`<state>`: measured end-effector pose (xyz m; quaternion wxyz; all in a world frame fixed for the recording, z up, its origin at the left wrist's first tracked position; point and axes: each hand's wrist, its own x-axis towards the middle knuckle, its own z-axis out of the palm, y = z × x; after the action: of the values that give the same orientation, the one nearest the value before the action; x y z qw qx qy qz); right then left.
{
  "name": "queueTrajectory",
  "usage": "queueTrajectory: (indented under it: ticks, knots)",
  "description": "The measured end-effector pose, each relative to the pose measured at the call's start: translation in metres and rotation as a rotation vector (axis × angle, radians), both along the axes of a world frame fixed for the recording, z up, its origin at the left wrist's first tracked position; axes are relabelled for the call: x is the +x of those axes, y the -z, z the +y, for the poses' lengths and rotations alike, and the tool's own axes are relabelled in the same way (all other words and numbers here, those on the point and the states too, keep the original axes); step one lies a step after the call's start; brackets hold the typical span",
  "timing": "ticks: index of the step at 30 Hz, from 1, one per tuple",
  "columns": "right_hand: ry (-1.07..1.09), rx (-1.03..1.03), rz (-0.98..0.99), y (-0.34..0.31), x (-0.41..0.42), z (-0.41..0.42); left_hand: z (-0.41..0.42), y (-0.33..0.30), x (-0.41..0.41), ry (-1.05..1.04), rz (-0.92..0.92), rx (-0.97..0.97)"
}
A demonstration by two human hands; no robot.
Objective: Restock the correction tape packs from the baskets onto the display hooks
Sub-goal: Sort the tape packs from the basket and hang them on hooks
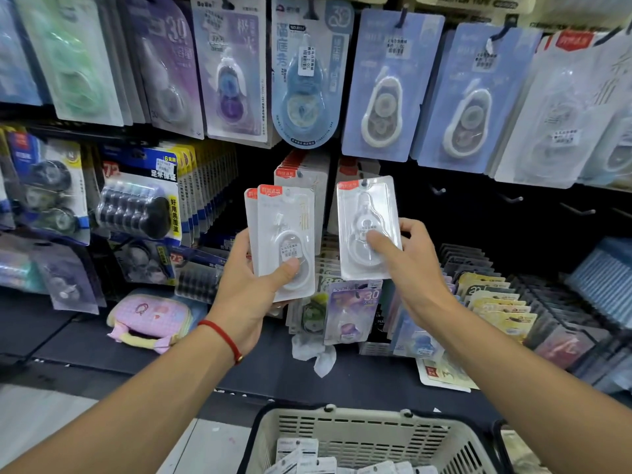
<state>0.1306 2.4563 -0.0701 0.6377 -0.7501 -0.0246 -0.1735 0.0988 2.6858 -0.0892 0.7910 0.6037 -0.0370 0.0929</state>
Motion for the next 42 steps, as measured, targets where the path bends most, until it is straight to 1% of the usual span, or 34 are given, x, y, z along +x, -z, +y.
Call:
queueTrajectory:
  ticks: [2, 3, 5, 6, 7, 8, 9, 11, 13, 15, 18, 20, 22, 24, 27, 31, 33, 34, 37, 38, 40, 42]
  knots:
    - [0.021, -0.024, 0.020, 0.000, -0.001, 0.000, 0.000, 0.000, 0.000, -0.002, -0.004, 0.004]
    - [0.042, -0.080, 0.040, -0.001, -0.003, 0.001, 0.000, 0.000, -0.001, -0.001, -0.006, 0.003]
    - [0.129, -0.290, 0.043, 0.000, -0.005, 0.002, -0.001, 0.000, -0.001, 0.007, -0.008, 0.008]
    - [0.173, -0.383, 0.013, 0.000, -0.007, 0.004, -0.002, 0.000, -0.002, 0.013, -0.009, 0.013]
    - [0.177, -0.427, -0.027, -0.002, -0.010, 0.005, -0.004, 0.000, -0.003, 0.018, -0.010, 0.019]
    - [0.128, -0.426, -0.049, -0.004, -0.011, 0.007, -0.005, 0.000, -0.004, 0.022, -0.012, 0.025]
    - [0.033, -0.409, -0.040, -0.006, -0.013, 0.010, -0.007, 0.000, -0.005, 0.027, -0.012, 0.031]
    - [-0.174, -0.412, 0.019, -0.005, -0.014, 0.015, -0.010, -0.001, -0.008, 0.057, -0.008, 0.041]
    - [-0.249, -0.437, 0.014, -0.002, -0.016, 0.018, -0.013, -0.002, -0.011, 0.096, 0.004, 0.036]
    - [-0.235, -0.430, 0.001, -0.001, -0.017, 0.018, -0.014, -0.004, -0.012, 0.127, 0.016, 0.017]
    - [-0.259, -0.421, 0.032, -0.004, -0.015, 0.014, -0.015, -0.005, -0.013, 0.155, 0.012, 0.007]
    - [-0.229, -0.318, 0.042, -0.006, -0.014, 0.012, -0.015, -0.005, -0.013, 0.164, 0.025, -0.008]
    - [-0.147, -0.195, 0.039, -0.006, -0.011, 0.009, -0.014, -0.004, -0.011, 0.156, 0.048, -0.026]
    - [-0.080, -0.128, 0.024, -0.006, -0.007, 0.005, -0.012, -0.002, -0.008, 0.127, 0.067, -0.016]
    - [-0.030, -0.068, 0.040, -0.006, -0.003, -0.001, -0.010, -0.001, -0.005, 0.101, 0.077, -0.009]
    - [0.013, -0.053, 0.018, -0.003, -0.001, -0.001, -0.009, 0.000, -0.002, 0.079, 0.072, -0.013]
    - [0.035, -0.078, 0.021, -0.001, -0.001, -0.001, -0.008, 0.000, -0.001, 0.067, 0.067, -0.011]
    - [0.058, -0.136, 0.033, 0.000, -0.001, -0.001, -0.009, 0.001, 0.000, 0.062, 0.062, -0.004]
    - [0.193, -0.444, 0.008, 0.002, -0.003, -0.002, -0.011, 0.002, -0.001, 0.056, 0.039, 0.039]
    - [0.186, -0.484, -0.027, 0.001, -0.004, -0.002, -0.011, 0.002, -0.001, 0.062, 0.034, 0.054]
    - [0.020, -0.451, -0.045, -0.002, -0.008, 0.003, -0.012, 0.003, -0.002, 0.096, 0.027, 0.075]
    - [-0.198, -0.413, 0.015, -0.002, -0.010, 0.009, -0.014, 0.003, -0.004, 0.163, 0.012, 0.081]
